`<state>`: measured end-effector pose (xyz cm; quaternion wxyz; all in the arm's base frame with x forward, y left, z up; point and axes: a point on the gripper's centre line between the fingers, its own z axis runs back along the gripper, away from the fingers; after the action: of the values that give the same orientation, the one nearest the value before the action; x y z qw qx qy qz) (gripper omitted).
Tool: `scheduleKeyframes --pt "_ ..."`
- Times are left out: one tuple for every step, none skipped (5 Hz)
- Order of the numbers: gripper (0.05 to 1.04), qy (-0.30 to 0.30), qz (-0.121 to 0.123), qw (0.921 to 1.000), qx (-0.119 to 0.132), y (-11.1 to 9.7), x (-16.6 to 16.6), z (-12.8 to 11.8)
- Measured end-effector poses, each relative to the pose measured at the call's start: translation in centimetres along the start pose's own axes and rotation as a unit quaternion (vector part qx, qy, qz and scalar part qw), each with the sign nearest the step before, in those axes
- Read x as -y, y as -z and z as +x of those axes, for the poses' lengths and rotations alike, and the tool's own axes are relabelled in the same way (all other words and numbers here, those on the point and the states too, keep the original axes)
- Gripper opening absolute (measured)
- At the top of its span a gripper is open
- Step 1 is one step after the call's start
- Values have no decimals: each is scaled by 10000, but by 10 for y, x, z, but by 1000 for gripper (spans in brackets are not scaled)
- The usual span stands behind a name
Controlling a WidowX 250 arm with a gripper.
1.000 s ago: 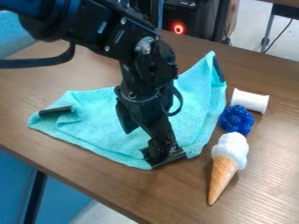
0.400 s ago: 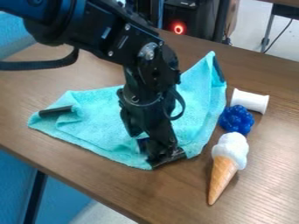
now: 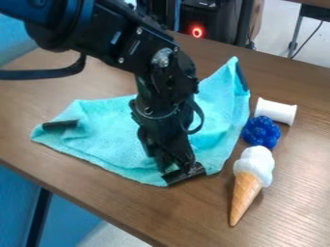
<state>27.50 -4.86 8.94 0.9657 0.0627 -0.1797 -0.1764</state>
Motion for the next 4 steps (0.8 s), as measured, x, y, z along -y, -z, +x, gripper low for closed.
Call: scheduleKeyframes --pt "142 -90 -81 9999 -109 -1 -4 -4" --pt "67 -181 39 9997 -181 -9 -26 0" --pt "59 -318 207 9988 -308 -18 -59 2" --pt "59 -171 314 9973 -648 -17 -79 -1"
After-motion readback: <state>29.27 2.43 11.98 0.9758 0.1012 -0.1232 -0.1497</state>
